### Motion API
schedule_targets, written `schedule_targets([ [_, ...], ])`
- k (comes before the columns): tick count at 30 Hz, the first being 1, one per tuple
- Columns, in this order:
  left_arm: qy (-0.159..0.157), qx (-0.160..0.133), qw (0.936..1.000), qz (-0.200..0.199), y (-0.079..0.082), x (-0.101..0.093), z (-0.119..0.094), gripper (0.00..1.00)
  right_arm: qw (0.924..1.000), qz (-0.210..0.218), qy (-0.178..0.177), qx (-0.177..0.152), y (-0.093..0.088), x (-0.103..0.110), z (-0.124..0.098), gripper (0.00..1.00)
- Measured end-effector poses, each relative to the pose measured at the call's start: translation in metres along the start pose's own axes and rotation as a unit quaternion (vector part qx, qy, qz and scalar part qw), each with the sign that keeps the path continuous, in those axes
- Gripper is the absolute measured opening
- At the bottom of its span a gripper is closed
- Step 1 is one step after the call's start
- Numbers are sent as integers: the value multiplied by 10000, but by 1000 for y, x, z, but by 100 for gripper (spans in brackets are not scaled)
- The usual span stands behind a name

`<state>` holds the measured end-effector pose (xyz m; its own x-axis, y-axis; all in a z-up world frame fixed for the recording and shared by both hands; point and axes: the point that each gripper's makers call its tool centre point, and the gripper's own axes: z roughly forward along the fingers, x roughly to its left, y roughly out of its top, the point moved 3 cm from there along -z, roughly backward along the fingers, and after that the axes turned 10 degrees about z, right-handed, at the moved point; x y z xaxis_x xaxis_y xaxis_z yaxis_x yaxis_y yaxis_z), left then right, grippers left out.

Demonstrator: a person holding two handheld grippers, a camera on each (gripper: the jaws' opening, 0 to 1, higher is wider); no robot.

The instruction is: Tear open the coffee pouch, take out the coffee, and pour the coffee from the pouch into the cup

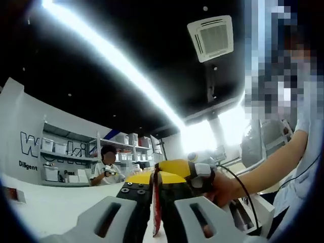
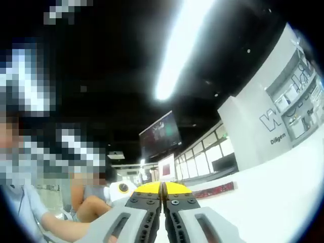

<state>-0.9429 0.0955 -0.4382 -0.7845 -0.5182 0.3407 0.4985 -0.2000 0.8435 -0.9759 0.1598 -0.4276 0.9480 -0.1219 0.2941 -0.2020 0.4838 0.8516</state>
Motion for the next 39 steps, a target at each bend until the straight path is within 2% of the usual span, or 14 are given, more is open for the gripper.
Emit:
schedule_targets([
  [5,-129,-61,9999,66,-1,2,3,5,9999,99,13,63,-7,9,2,3],
  [9,-115,29,9999,92,-4,7,4,4,9995,-329,-15,25,-9,13,2,4],
  [12,-151,24,9998,110,-6,9,5,4,9995,-316,39,50,-7,6,2,7],
  [15,-182,29,9998,65,-7,12,6,4,9993,-341,79,115,-11,9,3,12],
  [20,-193,12,9998,15,-7,15,5,4,9996,-263,92,48,-7,6,1,3],
  [26,-115,284,9993,209,-15,19,8,4,9991,-153,-222,326,-10,-1,0,2],
  [28,-74,395,9986,334,-18,21,9,4,9978,-371,-367,420,-10,-6,-1,1],
  [29,-61,429,9985,344,-19,16,12,3,9966,-512,-454,450,-11,-8,0,1],
  [31,-42,555,9981,259,-23,19,12,3,9958,-469,-582,523,-15,-7,0,1],
  [35,-1,807,9957,445,-30,19,12,3,9934,-425,-830,661,-20,-11,-1,1],
  [39,9,929,9948,421,-34,20,11,3,9914,-438,-978,755,-23,-13,-1,0],
])
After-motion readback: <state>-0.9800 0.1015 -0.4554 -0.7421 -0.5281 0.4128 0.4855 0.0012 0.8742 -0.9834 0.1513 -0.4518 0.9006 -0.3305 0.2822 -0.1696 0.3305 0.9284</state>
